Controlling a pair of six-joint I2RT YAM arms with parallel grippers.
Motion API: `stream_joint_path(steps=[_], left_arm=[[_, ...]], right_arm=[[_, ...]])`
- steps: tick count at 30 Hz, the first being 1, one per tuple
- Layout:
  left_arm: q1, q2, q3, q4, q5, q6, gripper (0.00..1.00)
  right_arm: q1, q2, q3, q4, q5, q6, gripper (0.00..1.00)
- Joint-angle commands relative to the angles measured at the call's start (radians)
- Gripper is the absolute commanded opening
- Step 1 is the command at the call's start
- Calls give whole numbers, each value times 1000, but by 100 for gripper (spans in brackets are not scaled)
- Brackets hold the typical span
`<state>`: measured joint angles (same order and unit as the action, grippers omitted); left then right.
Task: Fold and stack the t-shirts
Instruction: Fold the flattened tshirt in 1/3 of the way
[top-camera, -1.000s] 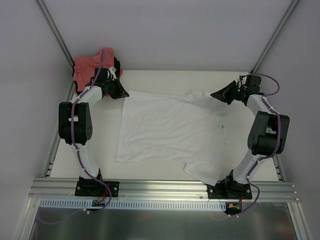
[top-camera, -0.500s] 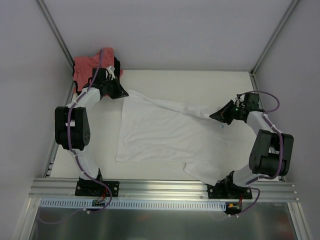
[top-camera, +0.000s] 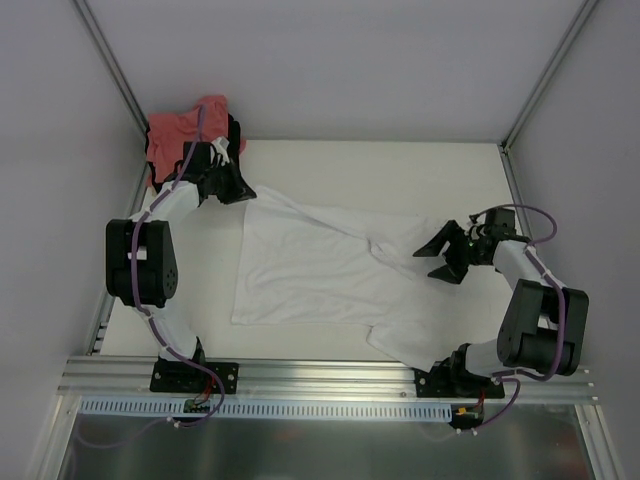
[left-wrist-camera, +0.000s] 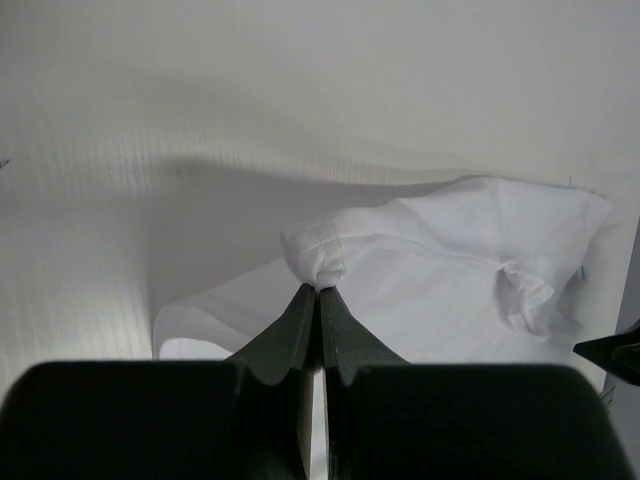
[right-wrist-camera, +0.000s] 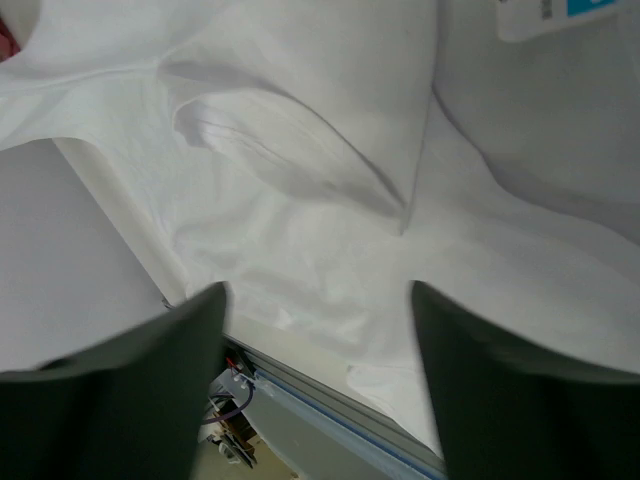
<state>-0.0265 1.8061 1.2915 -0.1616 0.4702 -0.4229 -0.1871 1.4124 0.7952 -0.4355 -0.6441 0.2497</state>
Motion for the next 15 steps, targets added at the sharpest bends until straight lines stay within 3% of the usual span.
stream_joint_path(steps=[1, 8, 15], left_arm=[[-4, -59, -15, 17, 4, 29, 0], [-4, -65, -27, 22, -1, 26, 0], [-4, -56, -32, 28, -5, 26, 0]], right_arm=[[-9, -44, -31, -65, -3, -50, 99], [-11, -76, -5, -45, 0, -30, 99], [11, 70, 85, 99, -31, 54, 100]])
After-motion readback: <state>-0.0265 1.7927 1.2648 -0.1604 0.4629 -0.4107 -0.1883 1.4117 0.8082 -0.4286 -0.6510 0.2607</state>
